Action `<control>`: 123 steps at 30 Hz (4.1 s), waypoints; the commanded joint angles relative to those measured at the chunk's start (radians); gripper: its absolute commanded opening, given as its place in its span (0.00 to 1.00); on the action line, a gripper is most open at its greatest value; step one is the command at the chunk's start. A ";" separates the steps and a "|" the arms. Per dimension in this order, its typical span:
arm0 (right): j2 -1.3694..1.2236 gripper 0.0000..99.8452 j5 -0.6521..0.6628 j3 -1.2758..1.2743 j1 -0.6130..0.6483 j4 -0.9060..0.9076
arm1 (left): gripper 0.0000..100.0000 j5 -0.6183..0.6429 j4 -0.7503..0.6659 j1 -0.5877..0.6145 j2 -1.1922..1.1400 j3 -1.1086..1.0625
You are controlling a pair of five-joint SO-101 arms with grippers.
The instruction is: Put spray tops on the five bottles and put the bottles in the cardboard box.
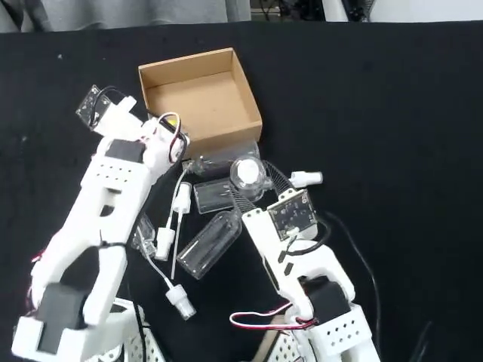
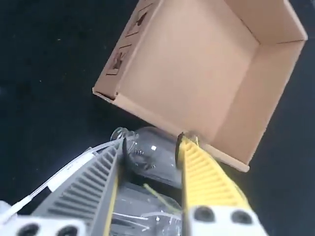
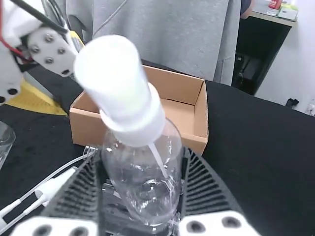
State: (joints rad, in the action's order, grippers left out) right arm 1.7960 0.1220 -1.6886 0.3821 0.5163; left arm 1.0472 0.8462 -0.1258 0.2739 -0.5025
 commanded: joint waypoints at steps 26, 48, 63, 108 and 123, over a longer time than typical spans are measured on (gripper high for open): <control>0.054 0.01 0.000 0.010 -0.034 -0.005 | 0.03 0.069 0.002 0.008 -0.327 0.243; 0.056 0.01 0.000 0.013 -0.037 -0.008 | 0.06 0.074 0.325 0.001 -0.318 0.423; 0.056 0.01 0.000 0.016 -0.037 -0.012 | 0.06 0.069 0.482 0.005 -0.315 0.549; 0.031 0.01 0.000 0.389 -0.106 0.095 | 0.03 -0.270 0.123 0.449 -0.117 0.061; -0.400 0.01 0.000 0.710 -0.092 0.086 | 0.03 -0.273 -0.066 0.449 -0.117 -0.082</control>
State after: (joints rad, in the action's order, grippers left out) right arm 1.4922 0.1220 -1.0948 0.2961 0.6022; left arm 0.7848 0.8063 0.3145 0.1005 -0.5869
